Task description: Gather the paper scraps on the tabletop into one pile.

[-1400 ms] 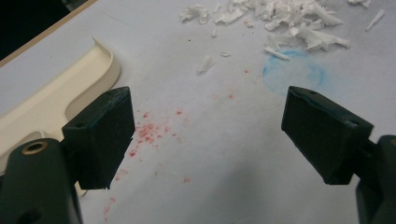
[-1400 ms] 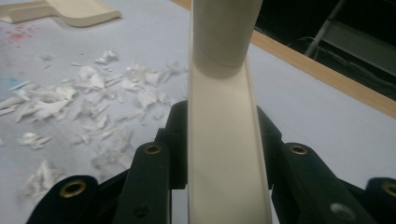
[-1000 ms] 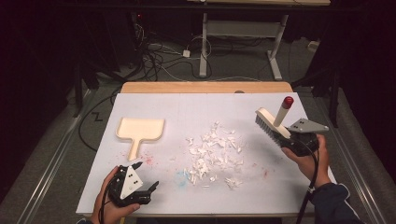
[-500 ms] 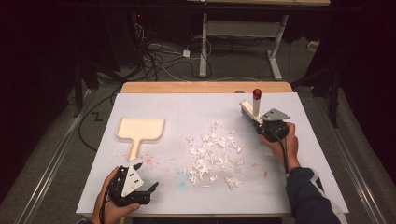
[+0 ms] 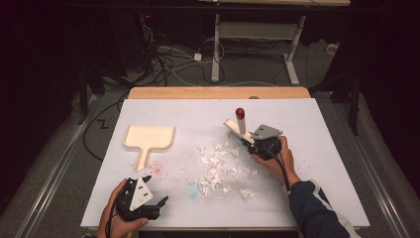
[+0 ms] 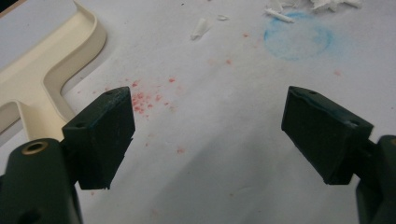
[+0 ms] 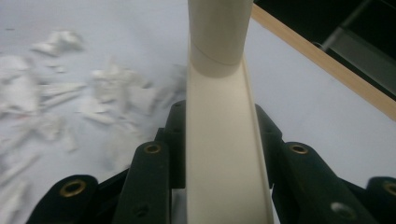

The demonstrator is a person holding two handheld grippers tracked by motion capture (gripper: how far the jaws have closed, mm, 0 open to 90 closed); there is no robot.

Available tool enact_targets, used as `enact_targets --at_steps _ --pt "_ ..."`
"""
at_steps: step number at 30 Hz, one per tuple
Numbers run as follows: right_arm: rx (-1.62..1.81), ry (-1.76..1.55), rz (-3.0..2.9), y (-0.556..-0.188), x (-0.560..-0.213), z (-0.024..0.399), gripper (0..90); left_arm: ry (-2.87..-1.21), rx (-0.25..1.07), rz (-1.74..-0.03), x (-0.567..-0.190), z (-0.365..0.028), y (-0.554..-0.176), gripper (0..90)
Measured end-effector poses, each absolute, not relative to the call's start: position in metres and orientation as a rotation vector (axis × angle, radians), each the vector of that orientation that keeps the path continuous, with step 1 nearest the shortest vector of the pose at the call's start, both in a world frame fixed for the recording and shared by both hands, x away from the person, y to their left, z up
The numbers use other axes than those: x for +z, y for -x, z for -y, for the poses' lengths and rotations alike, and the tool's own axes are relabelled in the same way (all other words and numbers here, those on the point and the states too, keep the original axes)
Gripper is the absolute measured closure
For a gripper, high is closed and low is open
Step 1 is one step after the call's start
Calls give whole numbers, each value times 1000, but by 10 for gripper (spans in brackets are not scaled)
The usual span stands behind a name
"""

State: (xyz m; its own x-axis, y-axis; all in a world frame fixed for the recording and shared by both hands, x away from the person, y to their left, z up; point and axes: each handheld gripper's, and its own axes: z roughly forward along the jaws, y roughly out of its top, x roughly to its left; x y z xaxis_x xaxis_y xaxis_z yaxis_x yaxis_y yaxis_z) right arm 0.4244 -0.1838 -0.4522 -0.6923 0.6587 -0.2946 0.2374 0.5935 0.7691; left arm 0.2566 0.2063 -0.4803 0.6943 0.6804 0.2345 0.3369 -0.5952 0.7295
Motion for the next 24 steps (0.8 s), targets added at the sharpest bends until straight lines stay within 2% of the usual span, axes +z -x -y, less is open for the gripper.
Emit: enact_targets --at_steps 6,12,16,24 --pt "1045 -474 -2411 -395 -444 174 685 -2236 654 -766 -480 -206 -257 162" --pt "1108 -410 -2388 -371 -427 178 686 -2230 652 -763 -479 -206 -256 162" --pt "1158 -444 -2335 -364 -410 192 686 -2231 651 -758 -479 -205 -256 162" --pt "1148 -616 -2270 -363 -401 229 686 -2231 646 -754 -479 -204 -257 162"
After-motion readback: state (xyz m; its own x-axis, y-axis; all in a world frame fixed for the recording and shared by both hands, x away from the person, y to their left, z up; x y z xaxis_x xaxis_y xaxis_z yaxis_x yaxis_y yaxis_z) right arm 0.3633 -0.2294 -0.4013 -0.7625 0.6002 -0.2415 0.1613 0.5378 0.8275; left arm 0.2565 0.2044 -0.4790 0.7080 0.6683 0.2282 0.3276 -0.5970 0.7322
